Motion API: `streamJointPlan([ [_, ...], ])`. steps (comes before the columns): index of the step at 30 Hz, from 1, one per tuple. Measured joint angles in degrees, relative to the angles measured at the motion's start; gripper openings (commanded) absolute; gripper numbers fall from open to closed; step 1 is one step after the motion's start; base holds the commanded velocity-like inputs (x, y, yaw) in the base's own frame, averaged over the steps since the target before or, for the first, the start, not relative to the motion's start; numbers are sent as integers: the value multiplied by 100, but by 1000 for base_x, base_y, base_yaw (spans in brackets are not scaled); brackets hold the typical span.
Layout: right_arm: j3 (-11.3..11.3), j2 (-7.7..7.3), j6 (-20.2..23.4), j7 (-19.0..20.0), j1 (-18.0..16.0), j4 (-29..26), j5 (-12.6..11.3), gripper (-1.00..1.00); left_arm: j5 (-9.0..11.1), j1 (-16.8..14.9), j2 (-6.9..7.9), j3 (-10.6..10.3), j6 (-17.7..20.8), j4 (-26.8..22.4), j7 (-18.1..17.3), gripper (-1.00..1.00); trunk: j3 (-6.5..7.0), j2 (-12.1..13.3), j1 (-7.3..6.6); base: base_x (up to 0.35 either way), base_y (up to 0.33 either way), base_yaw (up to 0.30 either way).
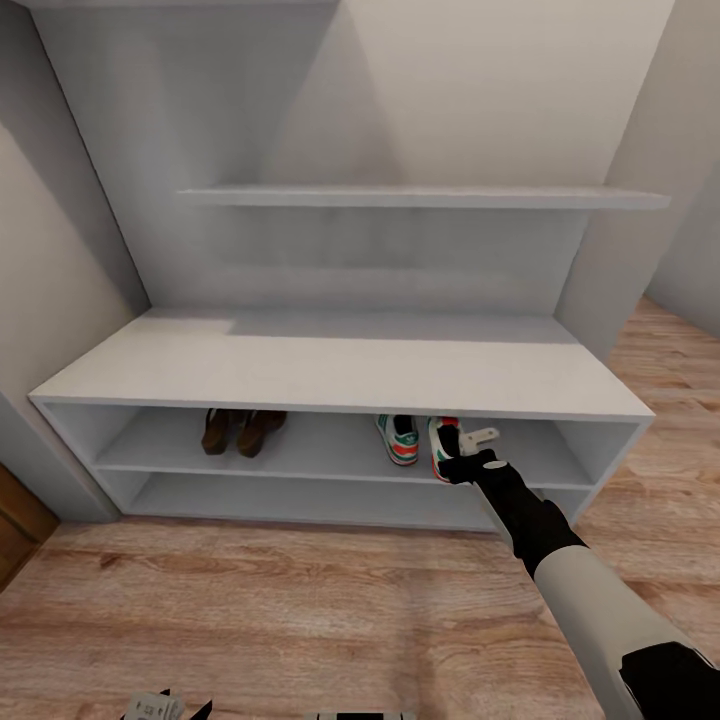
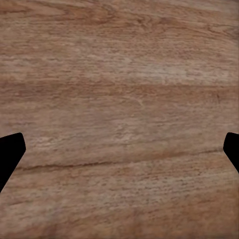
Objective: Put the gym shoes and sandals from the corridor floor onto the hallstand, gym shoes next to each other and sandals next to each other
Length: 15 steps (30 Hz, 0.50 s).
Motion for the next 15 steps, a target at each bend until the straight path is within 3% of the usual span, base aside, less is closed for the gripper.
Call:
streamJointPlan([
  [4,-6,1,0,0,0,0,-1,-100,0,2,0,0,0,0,0,100,-8,0,0,0,0,0],
  [8,-8,0,0,0,1,1,-5,-100,-1,1,1,0,0,0,0,100,-117,-5,11,0,0,0],
  [15,-9,-2,3,0,0,-2,0,-100,4,1,2,0,-2,0,0,100,-127,-5,10,0,0,0],
])
